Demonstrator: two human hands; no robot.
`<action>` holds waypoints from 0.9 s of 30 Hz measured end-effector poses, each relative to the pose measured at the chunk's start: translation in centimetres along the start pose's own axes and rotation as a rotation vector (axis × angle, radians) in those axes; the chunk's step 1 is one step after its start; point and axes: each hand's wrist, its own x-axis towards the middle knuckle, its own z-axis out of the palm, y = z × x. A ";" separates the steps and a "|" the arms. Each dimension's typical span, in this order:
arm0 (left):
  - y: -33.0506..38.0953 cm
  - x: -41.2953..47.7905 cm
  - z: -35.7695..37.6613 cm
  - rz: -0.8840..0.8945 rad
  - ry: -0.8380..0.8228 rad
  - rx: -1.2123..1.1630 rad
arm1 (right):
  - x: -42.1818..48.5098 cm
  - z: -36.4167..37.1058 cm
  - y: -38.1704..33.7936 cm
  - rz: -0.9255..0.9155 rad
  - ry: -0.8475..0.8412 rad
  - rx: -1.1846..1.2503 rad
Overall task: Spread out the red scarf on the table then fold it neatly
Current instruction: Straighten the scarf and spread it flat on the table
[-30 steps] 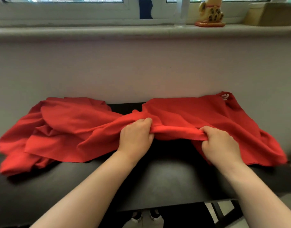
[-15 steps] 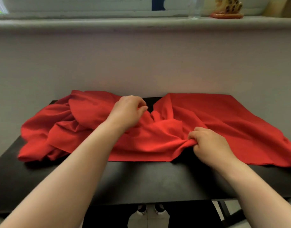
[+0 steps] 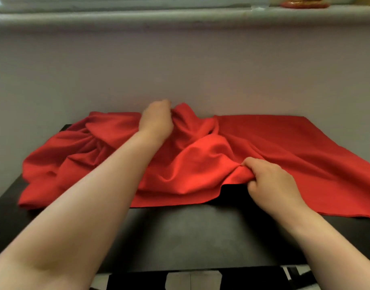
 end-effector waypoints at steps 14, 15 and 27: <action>1.1 -0.9 1.8 0.356 -0.282 0.075 | -0.6 1.0 0.3 -0.125 0.032 0.066; 1.2 -0.1 1.4 0.321 -0.229 0.087 | -0.5 1.0 0.2 -0.116 0.031 0.066; 1.4 2.2 1.7 0.013 -0.267 0.044 | 0.1 0.8 0.2 0.018 -0.031 0.012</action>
